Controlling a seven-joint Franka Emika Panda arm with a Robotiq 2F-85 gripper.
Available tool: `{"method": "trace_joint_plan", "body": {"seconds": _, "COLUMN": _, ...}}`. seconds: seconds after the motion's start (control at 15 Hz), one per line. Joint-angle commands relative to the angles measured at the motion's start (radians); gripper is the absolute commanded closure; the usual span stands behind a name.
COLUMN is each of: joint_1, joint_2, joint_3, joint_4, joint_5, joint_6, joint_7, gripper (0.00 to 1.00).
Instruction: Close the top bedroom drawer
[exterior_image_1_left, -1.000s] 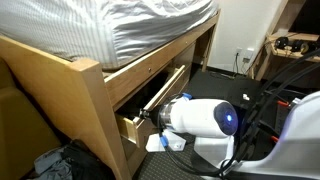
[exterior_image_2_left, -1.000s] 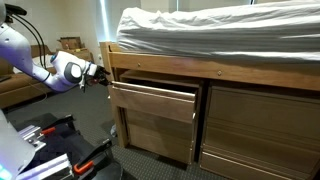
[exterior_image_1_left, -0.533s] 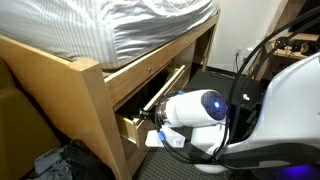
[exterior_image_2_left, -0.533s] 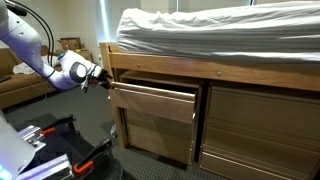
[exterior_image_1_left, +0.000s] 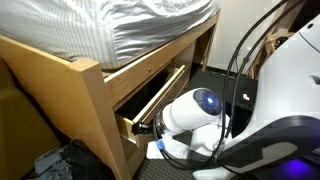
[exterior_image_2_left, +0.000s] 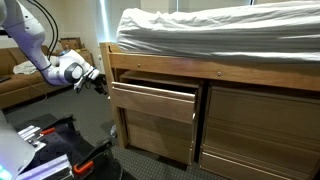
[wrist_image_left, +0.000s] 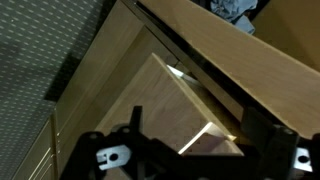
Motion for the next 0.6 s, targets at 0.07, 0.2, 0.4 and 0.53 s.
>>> {"method": "trace_joint_plan", "body": {"seconds": 0.07, "joint_1": 0.02, "joint_2": 0.006, "joint_3": -0.04, "joint_4": -0.006, "joint_5": 0.002, "joint_6": -0.038, "joint_7": 0.0, "gripper": 0.0}}
{"method": "trace_joint_plan", "body": {"seconds": 0.2, "joint_1": 0.046, "joint_2": 0.003, "joint_3": -0.066, "joint_4": -0.028, "joint_5": 0.006, "joint_6": -0.1, "joint_7": 0.0, "gripper": 0.0}}
{"method": "trace_joint_plan", "body": {"seconds": 0.4, "joint_1": 0.075, "joint_2": -0.007, "joint_3": -0.094, "joint_4": -0.075, "joint_5": 0.018, "joint_6": -0.191, "joint_7": 0.016, "gripper": 0.0}}
{"method": "trace_joint_plan", "body": {"seconds": 0.53, "joint_1": 0.112, "joint_2": 0.012, "joint_3": -0.141, "joint_4": -0.096, "joint_5": 0.02, "joint_6": -0.252, "joint_7": 0.046, "gripper": 0.0}}
